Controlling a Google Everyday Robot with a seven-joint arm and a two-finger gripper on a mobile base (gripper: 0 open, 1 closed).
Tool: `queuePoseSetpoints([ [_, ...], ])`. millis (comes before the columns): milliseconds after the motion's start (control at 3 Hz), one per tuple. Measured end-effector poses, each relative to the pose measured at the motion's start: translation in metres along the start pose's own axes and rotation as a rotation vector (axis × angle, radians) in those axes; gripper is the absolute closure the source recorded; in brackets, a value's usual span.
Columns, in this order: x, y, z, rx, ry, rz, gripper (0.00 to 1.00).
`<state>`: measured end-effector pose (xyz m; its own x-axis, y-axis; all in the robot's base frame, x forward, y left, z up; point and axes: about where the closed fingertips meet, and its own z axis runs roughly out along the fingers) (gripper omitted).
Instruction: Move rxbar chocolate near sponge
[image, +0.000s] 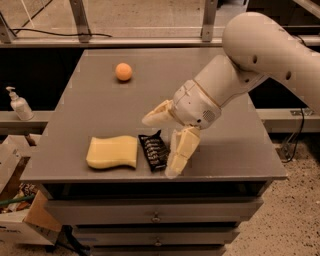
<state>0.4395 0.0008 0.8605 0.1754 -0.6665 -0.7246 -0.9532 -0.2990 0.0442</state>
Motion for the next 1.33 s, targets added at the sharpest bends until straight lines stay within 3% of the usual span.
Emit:
queuePoseSetpoints([
  [333,0.002,-0.004,-0.009,0.026,-0.004,0.005,0.0],
  [667,0.007,-0.012,-0.035,0.105,-0.007,0.007,0.0],
  [1000,0.031,-0.018,-0.087,0.24,-0.023,0.036,0.0],
  [1333,0.031,-0.018,-0.087,0.24,-0.023,0.036,0.0],
])
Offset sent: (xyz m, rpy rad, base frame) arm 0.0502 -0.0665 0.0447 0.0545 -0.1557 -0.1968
